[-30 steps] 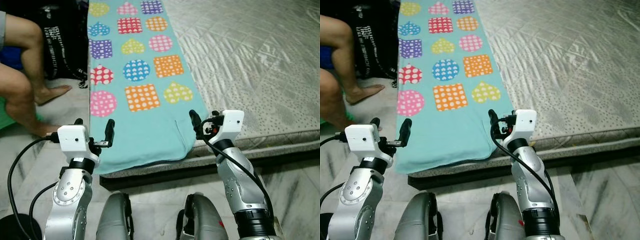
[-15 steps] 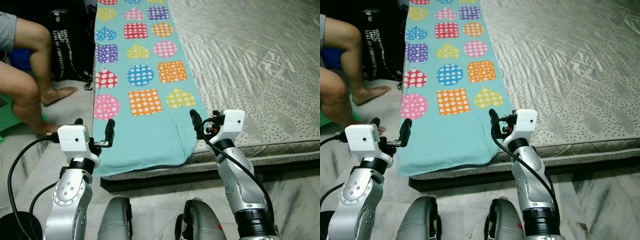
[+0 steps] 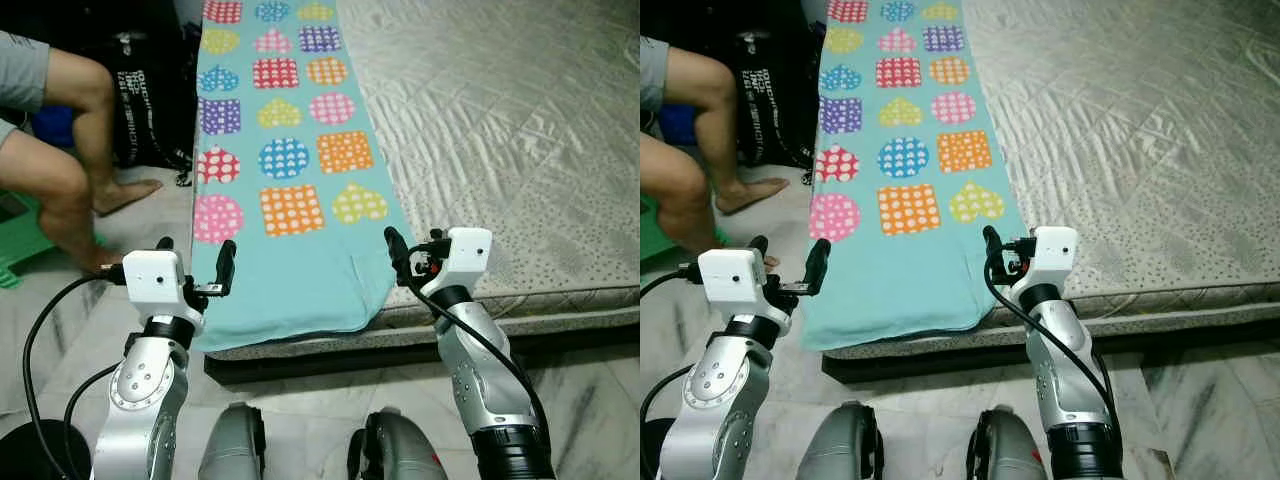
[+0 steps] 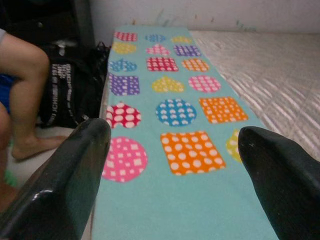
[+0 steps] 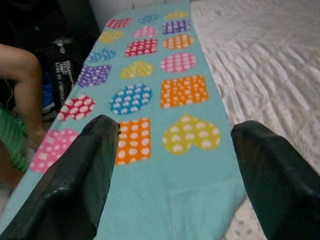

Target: Clean up the room

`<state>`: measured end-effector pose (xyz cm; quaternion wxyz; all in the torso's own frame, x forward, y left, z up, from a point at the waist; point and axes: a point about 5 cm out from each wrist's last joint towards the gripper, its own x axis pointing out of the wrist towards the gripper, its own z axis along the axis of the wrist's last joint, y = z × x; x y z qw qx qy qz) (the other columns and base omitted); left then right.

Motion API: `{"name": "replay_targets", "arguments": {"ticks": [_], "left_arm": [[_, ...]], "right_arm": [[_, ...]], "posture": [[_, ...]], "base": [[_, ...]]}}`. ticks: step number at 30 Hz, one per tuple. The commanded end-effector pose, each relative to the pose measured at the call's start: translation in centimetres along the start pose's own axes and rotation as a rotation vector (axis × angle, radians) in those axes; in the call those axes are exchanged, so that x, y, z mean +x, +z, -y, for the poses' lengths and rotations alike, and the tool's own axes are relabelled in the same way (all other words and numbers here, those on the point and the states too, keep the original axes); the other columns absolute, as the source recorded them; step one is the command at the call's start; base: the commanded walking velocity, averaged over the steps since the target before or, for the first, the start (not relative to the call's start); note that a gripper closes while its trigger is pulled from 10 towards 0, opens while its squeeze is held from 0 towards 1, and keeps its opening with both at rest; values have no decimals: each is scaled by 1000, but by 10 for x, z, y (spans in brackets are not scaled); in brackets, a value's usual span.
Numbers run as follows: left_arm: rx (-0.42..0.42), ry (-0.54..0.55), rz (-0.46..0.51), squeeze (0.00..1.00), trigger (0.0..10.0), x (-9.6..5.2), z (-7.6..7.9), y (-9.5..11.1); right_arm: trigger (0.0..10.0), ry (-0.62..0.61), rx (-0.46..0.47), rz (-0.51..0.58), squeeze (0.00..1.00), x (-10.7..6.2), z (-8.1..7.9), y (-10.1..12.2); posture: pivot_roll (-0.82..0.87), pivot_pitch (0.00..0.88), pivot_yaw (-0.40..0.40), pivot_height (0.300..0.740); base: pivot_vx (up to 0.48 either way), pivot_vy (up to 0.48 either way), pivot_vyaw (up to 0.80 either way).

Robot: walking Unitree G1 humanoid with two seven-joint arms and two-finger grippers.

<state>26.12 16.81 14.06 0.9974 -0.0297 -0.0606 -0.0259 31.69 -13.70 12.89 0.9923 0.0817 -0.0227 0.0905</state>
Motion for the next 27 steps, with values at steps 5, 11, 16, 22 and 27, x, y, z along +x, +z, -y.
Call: {"name": "replay_targets", "arguments": {"ticks": [5, 11, 16, 22, 27], "left_arm": [[4, -2, -15, 0, 10000, -2, -1, -3], [1, -6, -18, 0, 10000, -1, -1, -4], [-3, -12, -16, 0, 10000, 0, 0, -4], [-10, -12, -16, 0, 10000, 2, 1, -4], [-15, -37, -8, 0, 10000, 1, 3, -3]], "right_arm": [[10000, -8, -8, 4, 0, -1, 1, -1], [10000, -21, -12, -2, 0, -2, 3, -3], [10000, -39, -8, -7, 0, -2, 5, -4], [10000, -63, 3, -21, 0, -1, 7, -6], [10000, -66, -2, -20, 0, 0, 7, -6]], "posture": [[109, 198, 15, 740], [108, 191, 19, 740], [106, 187, 20, 740], [107, 183, 18, 740], [107, 183, 16, 740]], "base": [[0, 0, 0], [0, 0, 0], [0, 0, 0], [0, 0, -360], [0, 0, -800]]}}
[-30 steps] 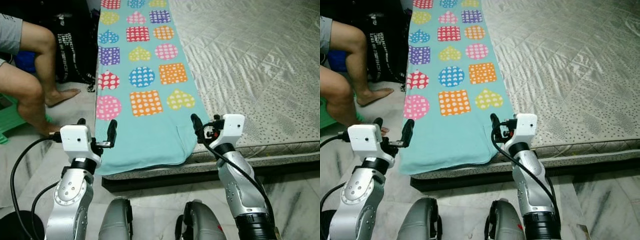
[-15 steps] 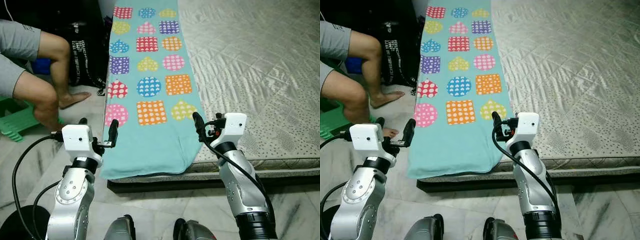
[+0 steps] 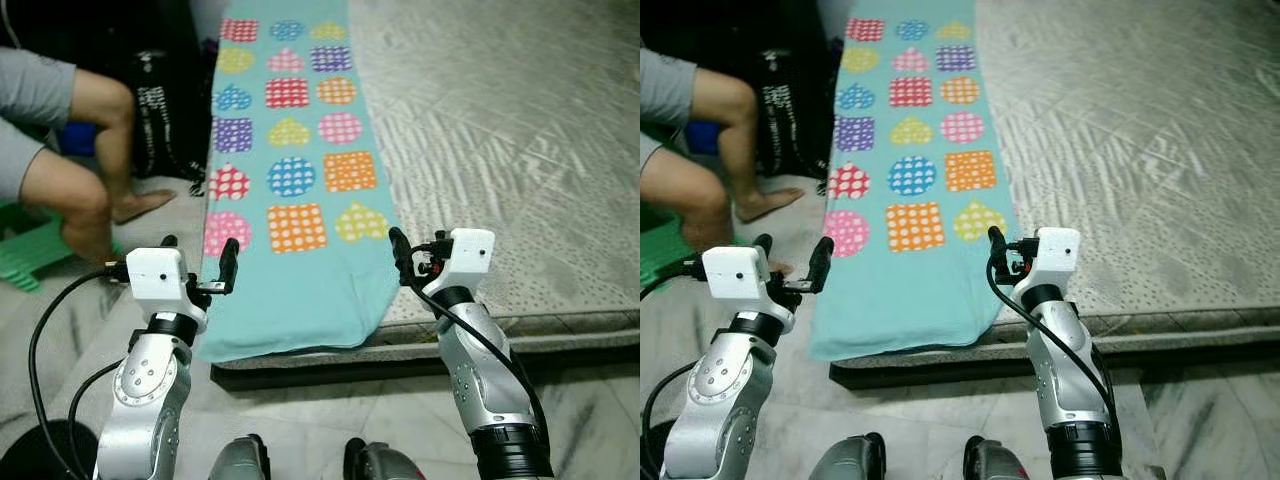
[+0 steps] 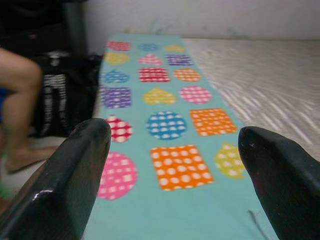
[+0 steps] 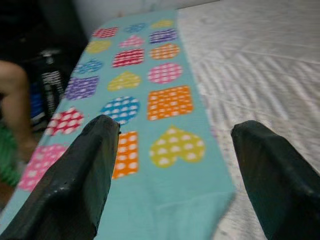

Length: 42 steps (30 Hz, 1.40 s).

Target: Clean up the room

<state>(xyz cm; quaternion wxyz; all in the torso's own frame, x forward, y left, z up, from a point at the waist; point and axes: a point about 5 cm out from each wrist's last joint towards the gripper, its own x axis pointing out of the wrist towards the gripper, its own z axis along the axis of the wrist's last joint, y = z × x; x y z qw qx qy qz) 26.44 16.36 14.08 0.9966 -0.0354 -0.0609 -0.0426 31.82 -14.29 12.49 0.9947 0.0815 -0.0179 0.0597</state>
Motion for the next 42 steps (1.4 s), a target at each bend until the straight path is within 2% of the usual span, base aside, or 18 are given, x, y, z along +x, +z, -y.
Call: {"name": "replay_targets", "arguments": {"ticks": [1, 8, 26, 34, 38, 42], "left_arm": [[-1, -4, -8, 0, 10000, -2, -1, -3], [-17, -33, 3, 0, 10000, -2, 2, -2], [-25, -52, 14, 0, 10000, -2, 4, -1], [-20, -46, 4, 0, 10000, -2, 3, -2], [-9, -12, -4, 0, 10000, -2, 1, -4], [-34, 1, -19, 0, 10000, -2, 1, -7]], "right_arm": [[10000, -3, -1, -16, 0, 0, 0, -3], [10000, -4, -9, -12, 0, 1, 1, -3], [10000, -11, -29, -7, 0, 4, 3, -3], [10000, -29, -33, -13, 0, 3, 6, -5], [10000, -32, -36, -14, 0, 2, 7, -6], [10000, -41, -44, -16, 0, 1, 10, -7]], "posture": [[107, 183, 16, 740], [105, 178, 15, 740], [105, 172, 12, 740], [108, 180, 14, 740], [107, 181, 15, 740], [107, 181, 15, 740]], "base": [[0, 0, -800], [0, 0, -79], [332, 0, 0], [335, 0, -52], [0, 0, 0], [0, 0, 0]]}}
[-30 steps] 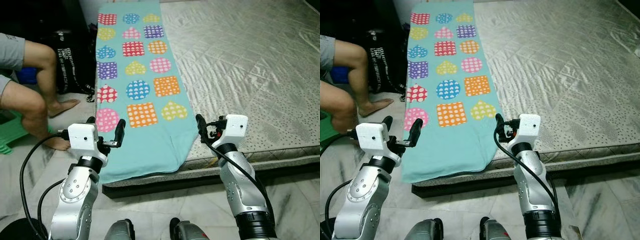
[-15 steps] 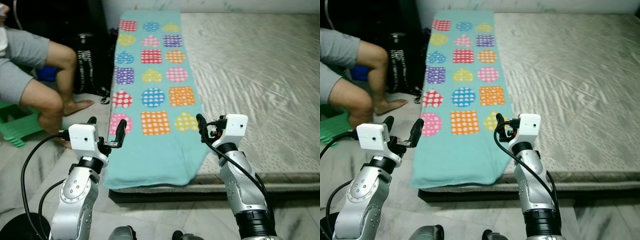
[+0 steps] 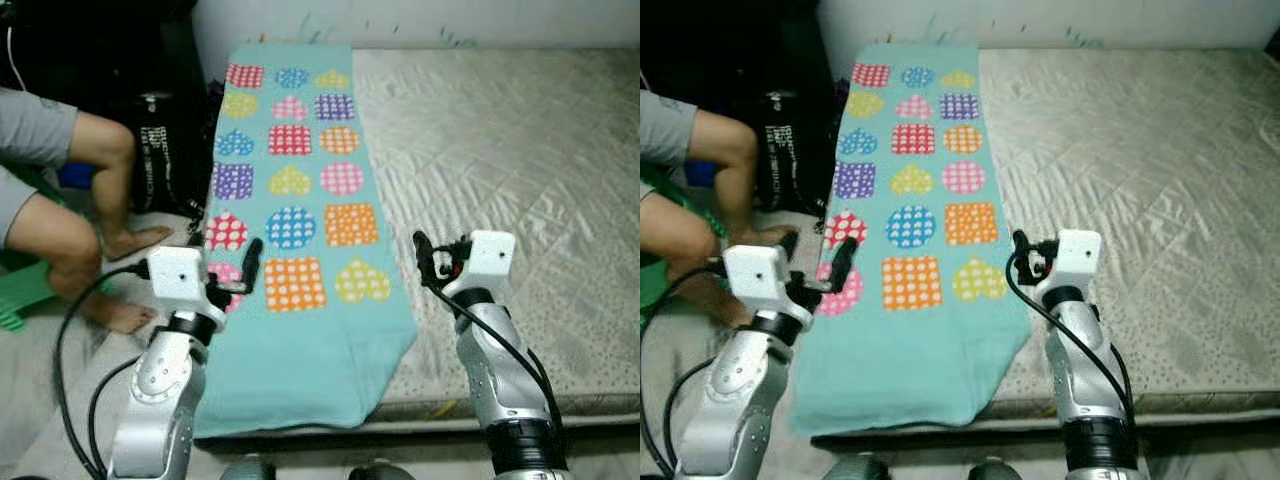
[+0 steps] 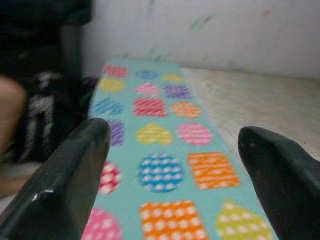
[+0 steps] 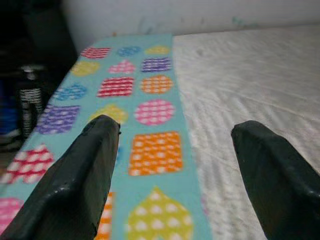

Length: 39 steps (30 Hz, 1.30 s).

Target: Clean up the room

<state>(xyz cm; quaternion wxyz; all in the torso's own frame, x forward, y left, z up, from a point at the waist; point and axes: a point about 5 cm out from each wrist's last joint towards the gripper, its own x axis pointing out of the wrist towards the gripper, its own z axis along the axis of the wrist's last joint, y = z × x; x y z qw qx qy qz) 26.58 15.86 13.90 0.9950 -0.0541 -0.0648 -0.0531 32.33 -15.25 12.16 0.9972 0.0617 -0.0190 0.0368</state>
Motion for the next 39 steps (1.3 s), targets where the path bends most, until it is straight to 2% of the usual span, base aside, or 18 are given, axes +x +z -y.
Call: {"name": "replay_targets", "arguments": {"ticks": [1, 9, 15, 21, 28, 34, 39], "left_arm": [[7, 12, -24, 0, 10000, -4, -2, -5], [10, 16, -23, 0, 10000, -4, -2, -4], [42, 26, -53, 0, 10000, -10, -8, -10], [62, 52, -55, 0, 10000, -16, -18, -8], [63, 64, -60, 0, 10000, -20, -18, -10], [56, 60, -60, 0, 10000, -19, -15, -10], [55, 53, -58, 0, 10000, -19, -14, -10]], "right_arm": [[10000, 2, -5, -18, 0, -3, 1, -5], [10000, 0, -9, -16, 0, -3, 2, -5], [10000, 32, 1, -24, 0, -3, -1, -5], [10000, 68, 4, -42, 0, -9, -6, -9], [10000, 90, -3, -57, 0, -14, -8, -12], [10000, 98, -8, -59, 0, -14, -8, -11], [10000, 114, -12, -67, 0, -15, -10, -12]], "posture": [[107, 181, 15, 740], [106, 187, 12, 740], [109, 197, 8, 740], [117, 226, -1, 740], [112, 239, -9, 740], [107, 242, -11, 713], [106, 246, -15, 673]], "base": [[0, 0, 0], [0, 0, 0], [0, 0, 0], [0, 0, 0], [0, 0, 0], [0, 0, 0], [0, 0, 0]]}}
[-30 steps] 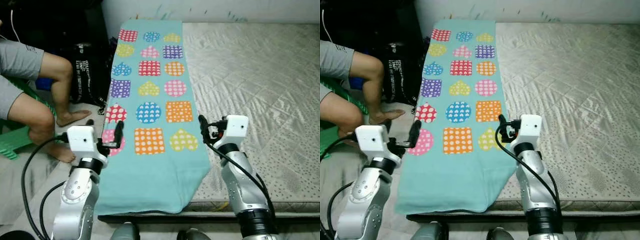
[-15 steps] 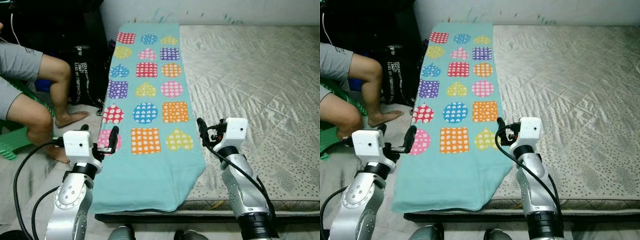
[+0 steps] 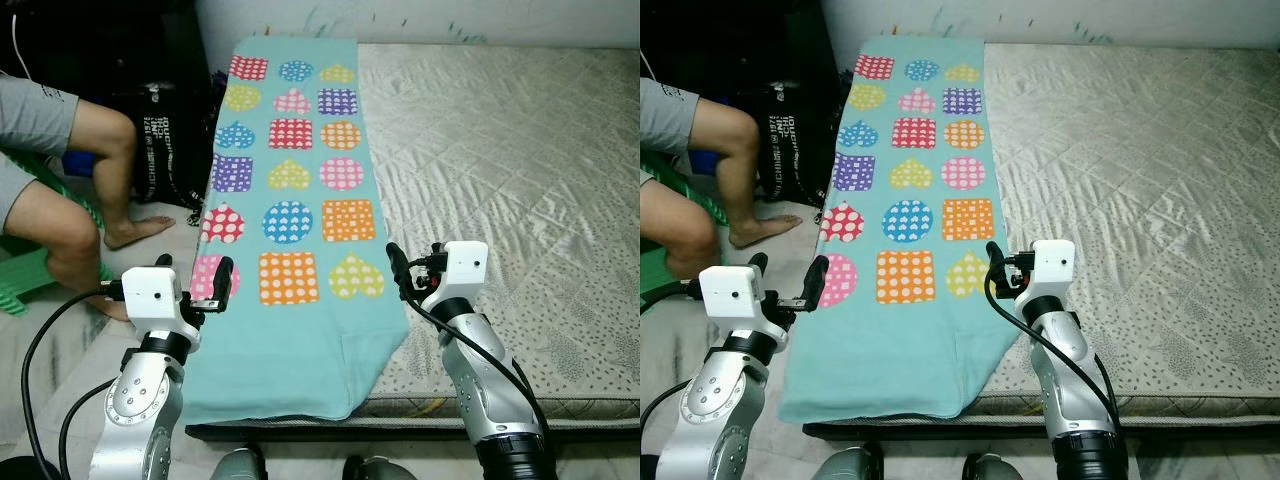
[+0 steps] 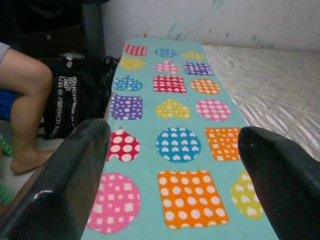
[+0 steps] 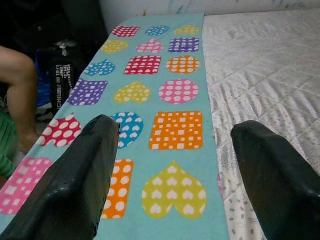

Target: Clean up the room

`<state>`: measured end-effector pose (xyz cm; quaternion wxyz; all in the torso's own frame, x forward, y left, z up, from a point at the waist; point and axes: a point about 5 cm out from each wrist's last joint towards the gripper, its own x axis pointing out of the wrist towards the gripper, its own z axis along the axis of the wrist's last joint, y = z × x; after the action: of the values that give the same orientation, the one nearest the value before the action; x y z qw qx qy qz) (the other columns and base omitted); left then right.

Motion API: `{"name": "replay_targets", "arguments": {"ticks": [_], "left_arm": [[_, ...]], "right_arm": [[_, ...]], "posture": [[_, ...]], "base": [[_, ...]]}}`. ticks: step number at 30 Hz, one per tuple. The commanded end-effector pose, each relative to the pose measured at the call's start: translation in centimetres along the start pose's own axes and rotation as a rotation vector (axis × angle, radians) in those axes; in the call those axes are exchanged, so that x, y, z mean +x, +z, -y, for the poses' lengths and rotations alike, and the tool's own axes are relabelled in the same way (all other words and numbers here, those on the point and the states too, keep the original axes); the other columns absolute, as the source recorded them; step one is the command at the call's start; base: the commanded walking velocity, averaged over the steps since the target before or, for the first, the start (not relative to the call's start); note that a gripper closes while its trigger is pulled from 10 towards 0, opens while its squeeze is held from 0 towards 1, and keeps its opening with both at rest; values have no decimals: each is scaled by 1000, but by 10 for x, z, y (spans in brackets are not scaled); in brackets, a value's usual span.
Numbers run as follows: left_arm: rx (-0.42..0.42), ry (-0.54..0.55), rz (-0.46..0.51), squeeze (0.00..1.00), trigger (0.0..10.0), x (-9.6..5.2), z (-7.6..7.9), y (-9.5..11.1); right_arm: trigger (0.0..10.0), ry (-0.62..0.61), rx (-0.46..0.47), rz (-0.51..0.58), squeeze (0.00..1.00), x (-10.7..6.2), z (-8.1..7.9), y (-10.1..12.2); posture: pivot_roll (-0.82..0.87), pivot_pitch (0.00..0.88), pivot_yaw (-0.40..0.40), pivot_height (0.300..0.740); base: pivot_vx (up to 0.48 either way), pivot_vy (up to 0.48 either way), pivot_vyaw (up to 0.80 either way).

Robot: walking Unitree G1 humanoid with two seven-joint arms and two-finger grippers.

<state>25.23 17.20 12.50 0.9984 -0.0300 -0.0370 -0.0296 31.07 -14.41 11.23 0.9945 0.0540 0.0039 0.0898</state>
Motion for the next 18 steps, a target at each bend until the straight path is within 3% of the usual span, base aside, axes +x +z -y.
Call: {"name": "replay_targets", "arguments": {"ticks": [1, 18], "left_arm": [[6, 6, -2, 0, 10000, -2, 0, 1], [6, 7, 3, 0, 10000, 0, 1, 2]], "right_arm": [[10000, 12, 0, -16, 0, -3, -2, -2], [10000, 52, -19, -21, 0, 0, -6, -3]], "posture": [[106, 245, -15, 668], [107, 246, -19, 553]], "base": [[0, 0, 0], [0, 0, 0]]}}
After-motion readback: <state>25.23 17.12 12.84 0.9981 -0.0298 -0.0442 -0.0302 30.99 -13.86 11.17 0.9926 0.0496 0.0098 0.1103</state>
